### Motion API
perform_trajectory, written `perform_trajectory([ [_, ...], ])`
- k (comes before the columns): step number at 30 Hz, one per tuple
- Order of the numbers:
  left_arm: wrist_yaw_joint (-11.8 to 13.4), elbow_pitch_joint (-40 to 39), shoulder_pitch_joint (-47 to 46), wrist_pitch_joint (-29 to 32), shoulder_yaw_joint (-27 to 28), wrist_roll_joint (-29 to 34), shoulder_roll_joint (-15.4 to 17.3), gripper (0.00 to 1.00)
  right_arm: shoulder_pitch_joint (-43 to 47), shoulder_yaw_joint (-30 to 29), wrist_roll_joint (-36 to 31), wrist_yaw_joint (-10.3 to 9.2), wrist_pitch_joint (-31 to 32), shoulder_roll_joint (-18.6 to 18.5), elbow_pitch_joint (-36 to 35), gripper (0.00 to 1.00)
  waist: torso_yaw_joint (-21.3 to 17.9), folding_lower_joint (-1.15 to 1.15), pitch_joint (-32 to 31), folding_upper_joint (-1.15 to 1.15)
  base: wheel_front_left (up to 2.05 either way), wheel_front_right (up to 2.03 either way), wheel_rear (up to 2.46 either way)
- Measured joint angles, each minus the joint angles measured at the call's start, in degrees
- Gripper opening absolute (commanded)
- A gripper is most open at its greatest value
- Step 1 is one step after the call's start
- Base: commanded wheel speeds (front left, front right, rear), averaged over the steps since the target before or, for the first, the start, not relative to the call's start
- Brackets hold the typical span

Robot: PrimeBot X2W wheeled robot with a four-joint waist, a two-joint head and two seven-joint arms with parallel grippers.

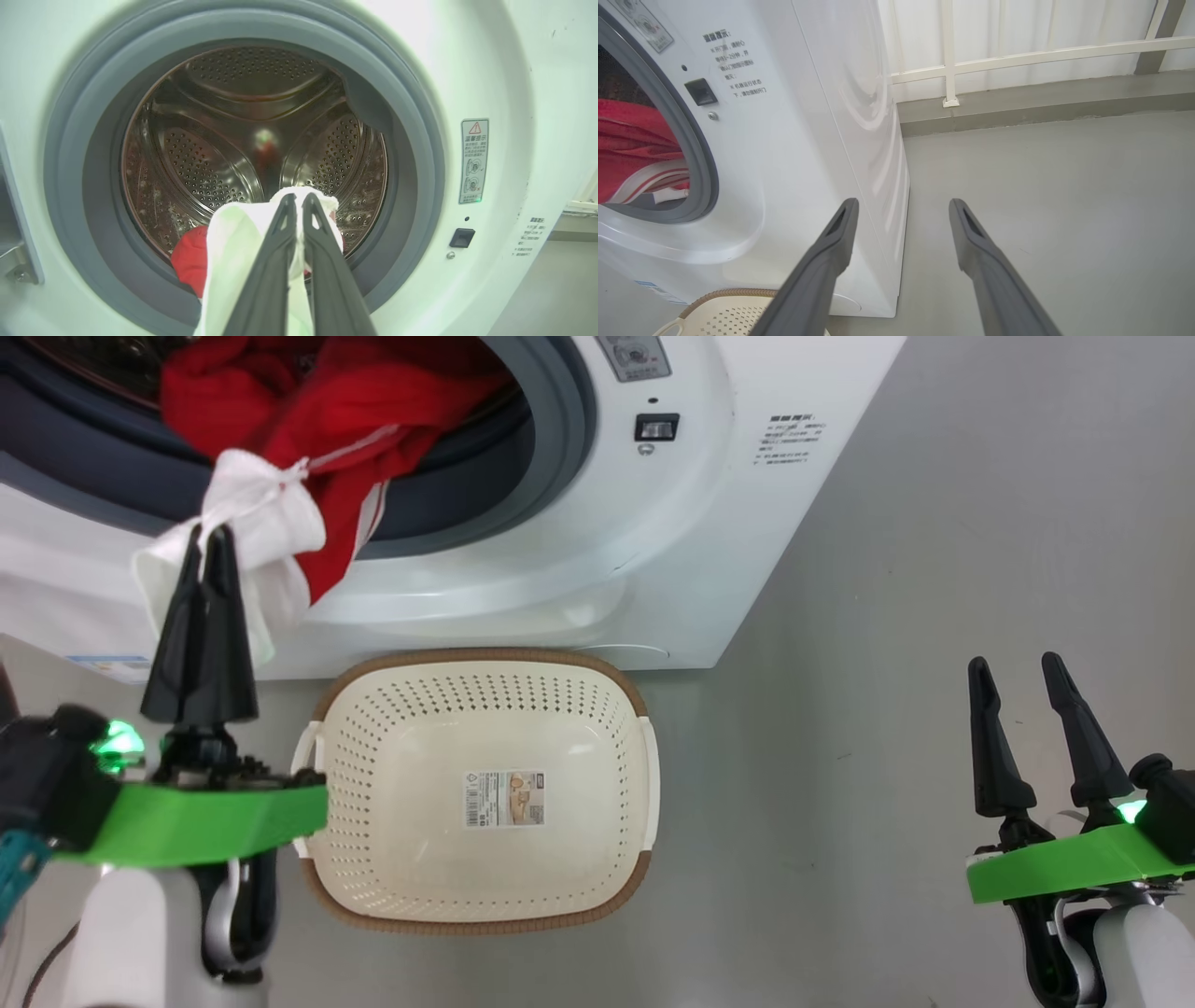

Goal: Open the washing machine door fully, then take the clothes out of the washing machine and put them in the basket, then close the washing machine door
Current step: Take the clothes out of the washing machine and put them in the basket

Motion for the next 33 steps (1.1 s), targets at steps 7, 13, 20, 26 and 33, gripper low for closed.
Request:
perform_trajectory([
  [7, 0.00, -10.12, 4.07, 0.00, 2.40, -1.15, -0.11, 0.00, 0.08, -0.02, 0.00, 0.00, 0.00, -0.27, -0.03, 1.00, 0.49, 0.00, 0.20, 0.00, 0.00, 0.00, 0.00],
  [13, 0.18, -14.19, 6.86, -0.18, 0.98, -1.71, -0.11, 0.00, 0.05, 0.03, 0.00, 0.00, 0.00, -0.26, -0.02, 1.00, 0.61, 0.00, 0.93, 0.00, 0.00, 0.00, 0.00],
  [20, 0.18, -7.92, 7.71, -0.16, -1.85, -2.33, -0.10, 0.00, -0.26, 0.19, 0.00, 0.00, 0.00, -0.23, -0.03, 1.00, 0.38, 0.00, 2.08, 0.00, 0.00, 0.00, 0.00],
  [26, 0.15, 1.43, 7.12, -0.16, -3.68, -3.94, -0.09, 0.00, -0.62, 0.15, 0.00, 0.00, 0.00, -0.15, -0.36, 1.00, -0.08, 0.00, 4.01, 0.00, 0.00, 0.00, 0.00],
  [33, 0.07, 12.89, 1.02, -0.15, -5.01, -3.99, -0.09, 0.00, -3.13, 0.14, 0.01, 0.00, 0.00, 0.15, -1.00, 1.00, -0.85, 0.00, 7.18, 0.00, 0.00, 0.00, 0.00],
])
